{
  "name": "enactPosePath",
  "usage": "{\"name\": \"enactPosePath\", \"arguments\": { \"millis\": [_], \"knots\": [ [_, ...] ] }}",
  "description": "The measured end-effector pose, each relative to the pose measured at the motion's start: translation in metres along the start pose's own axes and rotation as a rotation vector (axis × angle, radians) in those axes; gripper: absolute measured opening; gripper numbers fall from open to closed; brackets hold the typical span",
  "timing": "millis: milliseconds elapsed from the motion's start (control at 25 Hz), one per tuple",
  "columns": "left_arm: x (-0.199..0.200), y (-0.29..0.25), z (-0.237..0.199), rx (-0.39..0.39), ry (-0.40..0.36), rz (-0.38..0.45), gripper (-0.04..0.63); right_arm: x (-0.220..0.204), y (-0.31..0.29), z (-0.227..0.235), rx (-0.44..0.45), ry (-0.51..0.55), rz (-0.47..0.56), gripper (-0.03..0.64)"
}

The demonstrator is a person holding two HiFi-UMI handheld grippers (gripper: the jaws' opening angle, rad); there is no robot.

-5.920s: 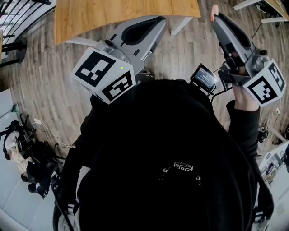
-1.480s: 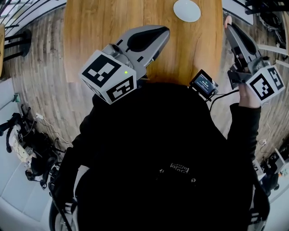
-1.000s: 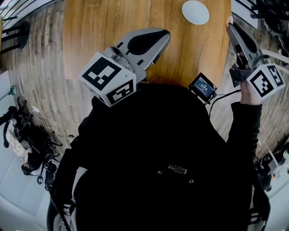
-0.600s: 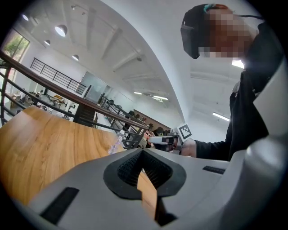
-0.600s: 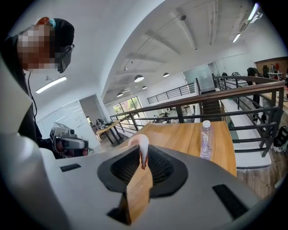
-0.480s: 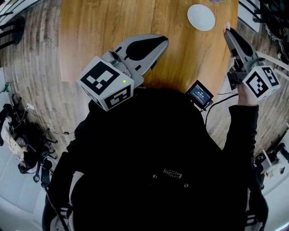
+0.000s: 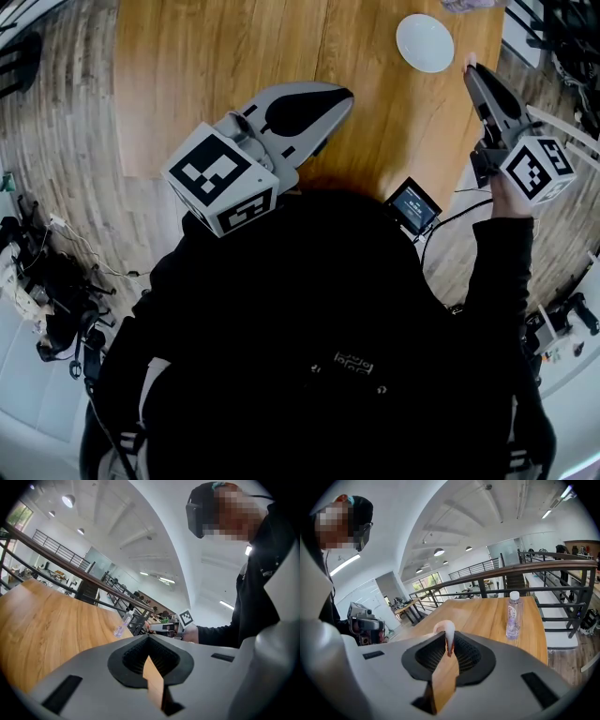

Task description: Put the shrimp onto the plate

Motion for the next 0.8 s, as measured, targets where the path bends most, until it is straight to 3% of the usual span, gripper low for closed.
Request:
{"name": "enactPosePath", "arguments": {
  "millis": [520, 800],
  "knots": [
    [-0.005, -0.001, -0.001, -0.027, 0.024, 0.023, 0.003, -0.015, -0.029, 0.048, -0.078, -0.031, -0.097, 0.067],
    [-0.009, 0.017, -0.010, 0.007, 0.045, 0.039, 0.003, -0.037, -0.053, 0.074, -0.109, -0.048, -0.169, 0.067]
  ]
}}
Point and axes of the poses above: the fingertips, and each gripper's own axes: y backward along the fingers, z to its right, x out of its top, the point moved 4 cm from there along y, backward along the fingers, and after that the axes turned 7 degrees about -y, right-handed, at the moved point
